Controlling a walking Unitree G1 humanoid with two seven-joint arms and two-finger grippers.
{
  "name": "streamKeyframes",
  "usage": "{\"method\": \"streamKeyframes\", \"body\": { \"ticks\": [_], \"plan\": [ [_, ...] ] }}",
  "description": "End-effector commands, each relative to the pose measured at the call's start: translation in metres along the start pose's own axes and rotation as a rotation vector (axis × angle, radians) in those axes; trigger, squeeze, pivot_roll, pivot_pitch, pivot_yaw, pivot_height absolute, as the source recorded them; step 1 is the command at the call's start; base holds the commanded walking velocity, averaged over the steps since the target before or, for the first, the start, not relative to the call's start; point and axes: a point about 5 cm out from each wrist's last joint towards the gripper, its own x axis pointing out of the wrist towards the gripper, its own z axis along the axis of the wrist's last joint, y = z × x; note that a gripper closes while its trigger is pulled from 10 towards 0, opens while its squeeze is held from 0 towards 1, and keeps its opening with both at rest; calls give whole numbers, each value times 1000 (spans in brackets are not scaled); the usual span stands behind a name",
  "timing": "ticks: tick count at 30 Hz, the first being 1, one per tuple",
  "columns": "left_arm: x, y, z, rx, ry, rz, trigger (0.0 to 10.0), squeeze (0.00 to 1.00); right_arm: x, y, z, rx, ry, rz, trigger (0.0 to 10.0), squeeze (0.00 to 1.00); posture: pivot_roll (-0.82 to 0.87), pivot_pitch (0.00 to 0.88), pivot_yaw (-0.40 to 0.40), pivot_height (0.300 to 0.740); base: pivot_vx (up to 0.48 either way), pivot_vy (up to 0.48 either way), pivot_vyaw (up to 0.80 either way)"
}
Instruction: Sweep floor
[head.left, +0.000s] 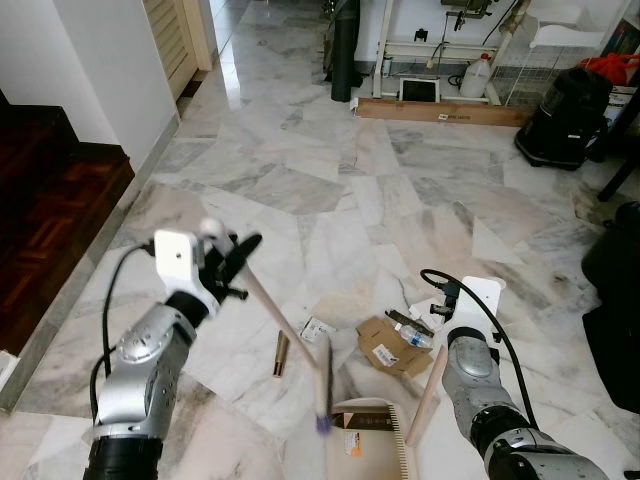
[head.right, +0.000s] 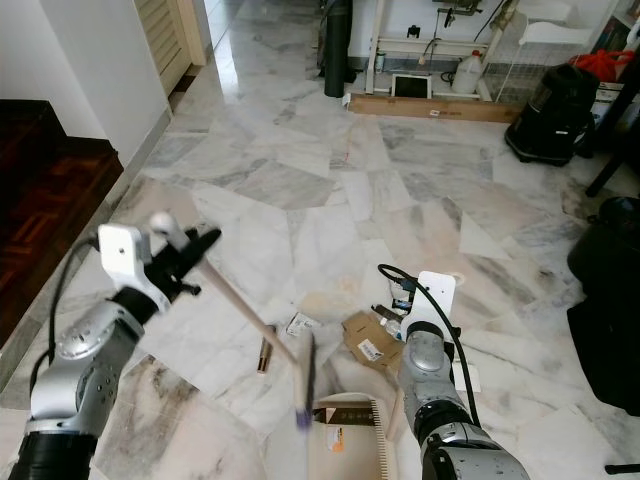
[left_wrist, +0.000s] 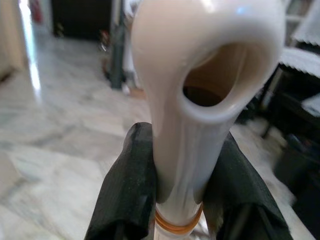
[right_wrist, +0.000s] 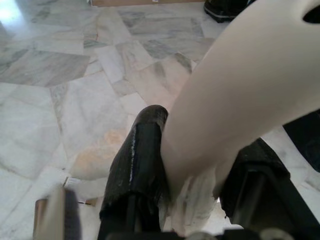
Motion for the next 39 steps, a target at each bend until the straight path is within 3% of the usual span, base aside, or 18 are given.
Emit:
{"method": "streamKeyframes", "body": {
  "ticks": [1, 7, 14, 22, 29, 39],
  "plan": [
    [3, 0, 18, 54, -94, 31, 10000, 0, 1, -2, 4, 40, -28, -13, 10000, 0, 39, 71, -25, 740, 0, 0, 0],
    [2, 8, 22, 143, -143, 149, 10000, 0, 2, -2, 20, 119, -126, 1, 10000, 0, 30, 51, -28, 740, 0, 0, 0],
    [-2, 4, 16, 202, -140, 164, 10000, 0, 0, 3, 28, 148, -176, 22, 10000, 0, 27, 26, -37, 740, 0, 0, 0],
    [-5, 5, 11, 234, -136, 186, 10000, 0, -1, 1, 42, 152, -260, 19, 10000, 0, 25, 11, -41, 740, 0, 0, 0],
    [-12, 11, -8, 268, -78, 214, 10000, 0, -1, -9, 60, 178, -359, 8, 10000, 0, 17, 0, -32, 740, 0, 0, 0],
    [-11, 21, -17, 275, -51, 255, 10000, 0, 3, -9, 70, 203, -376, 7, 10000, 0, 25, 0, -30, 740, 0, 0, 0]
  ]
}}
